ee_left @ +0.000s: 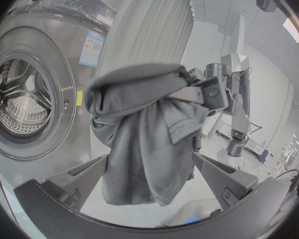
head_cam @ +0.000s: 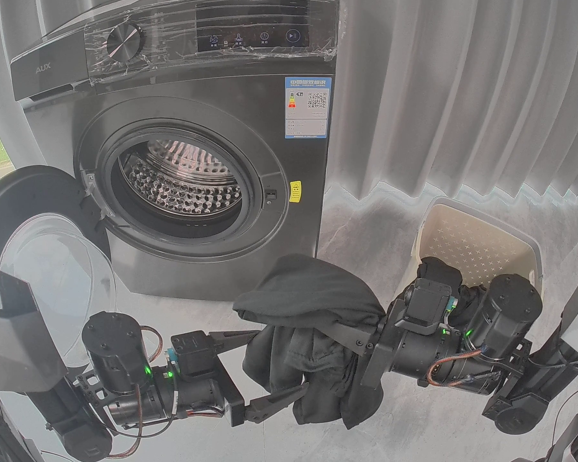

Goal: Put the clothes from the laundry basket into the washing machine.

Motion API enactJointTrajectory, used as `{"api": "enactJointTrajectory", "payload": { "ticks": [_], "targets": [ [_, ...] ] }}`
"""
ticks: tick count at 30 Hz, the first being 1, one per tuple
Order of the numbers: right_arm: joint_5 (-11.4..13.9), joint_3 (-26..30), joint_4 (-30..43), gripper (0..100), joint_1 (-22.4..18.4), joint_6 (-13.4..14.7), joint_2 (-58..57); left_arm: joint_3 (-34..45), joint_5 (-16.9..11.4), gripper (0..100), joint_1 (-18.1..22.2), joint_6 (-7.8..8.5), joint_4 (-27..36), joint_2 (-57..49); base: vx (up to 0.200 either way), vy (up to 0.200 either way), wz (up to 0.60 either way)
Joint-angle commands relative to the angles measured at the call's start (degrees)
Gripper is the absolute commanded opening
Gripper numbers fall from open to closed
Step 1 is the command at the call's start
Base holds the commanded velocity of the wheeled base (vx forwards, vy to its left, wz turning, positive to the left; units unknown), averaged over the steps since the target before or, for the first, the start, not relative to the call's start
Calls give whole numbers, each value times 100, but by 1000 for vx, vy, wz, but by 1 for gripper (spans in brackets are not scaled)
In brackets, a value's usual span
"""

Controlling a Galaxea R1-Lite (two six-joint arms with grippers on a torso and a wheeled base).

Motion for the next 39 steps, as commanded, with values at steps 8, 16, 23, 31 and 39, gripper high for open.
{"api": "enactJointTrajectory", "payload": {
  "ticks": [8, 16, 23, 31, 39],
  "targets": [
    [-45, 4, 8, 0, -117, -3, 44, -201, -29, 100, 525, 268, 5, -739, 0, 0, 0],
    [-45, 83, 8, 0, -11, -12, 185, -719, -29, 100, 481, 286, 5, -502, 0, 0, 0],
    [-37, 74, -1, 0, 147, -3, 246, -860, -381, 100, 332, 356, -13, 96, 0, 0, 0],
    [-28, 48, -1, 0, 129, 15, 238, -781, -733, 100, 121, 409, -13, 184, 0, 0, 0],
    [-28, 48, -1, 0, 156, -3, 238, -755, -961, 100, 209, 453, -13, 201, 0, 0, 0]
  ]
}}
